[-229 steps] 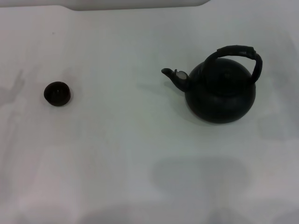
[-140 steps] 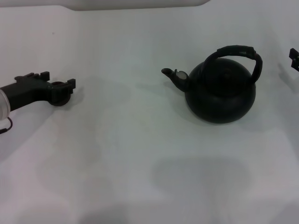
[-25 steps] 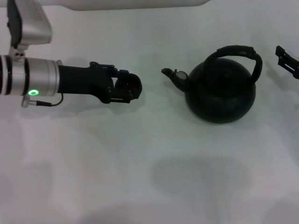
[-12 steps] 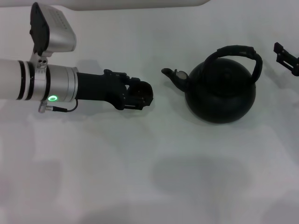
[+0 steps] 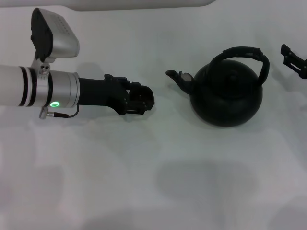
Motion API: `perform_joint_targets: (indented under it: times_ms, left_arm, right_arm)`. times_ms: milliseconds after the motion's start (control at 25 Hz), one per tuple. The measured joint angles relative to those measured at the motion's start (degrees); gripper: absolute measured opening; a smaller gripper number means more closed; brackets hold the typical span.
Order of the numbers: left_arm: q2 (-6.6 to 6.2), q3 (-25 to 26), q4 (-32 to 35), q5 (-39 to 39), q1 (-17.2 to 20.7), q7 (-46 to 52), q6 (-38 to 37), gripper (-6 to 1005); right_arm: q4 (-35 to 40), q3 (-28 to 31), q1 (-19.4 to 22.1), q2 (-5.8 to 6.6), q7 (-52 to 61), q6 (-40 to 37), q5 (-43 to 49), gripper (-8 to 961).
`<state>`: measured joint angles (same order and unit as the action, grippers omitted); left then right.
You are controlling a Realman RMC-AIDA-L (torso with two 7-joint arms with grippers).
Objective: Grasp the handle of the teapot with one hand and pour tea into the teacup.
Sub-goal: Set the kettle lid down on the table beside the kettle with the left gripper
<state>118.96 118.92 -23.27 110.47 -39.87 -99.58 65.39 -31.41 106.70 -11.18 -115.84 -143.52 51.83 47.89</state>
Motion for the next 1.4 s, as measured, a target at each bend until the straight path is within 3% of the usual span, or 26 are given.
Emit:
perform_joint_targets:
  times_ms: [480, 1400]
  left_arm:
    - [0.25, -3.5, 0.2, -0.5, -0.1, 0.7, -4.1, 693]
    - [0.22, -3.6, -0.1, -0.6, -0.3, 0.6, -4.4, 711]
  right_arm:
    - [0.2, -0.1, 0.0, 0.0, 0.0, 0.5, 0.0, 799]
    - [0.2, 0.0, 0.0, 0.0, -0.4, 0.5, -0.5, 799]
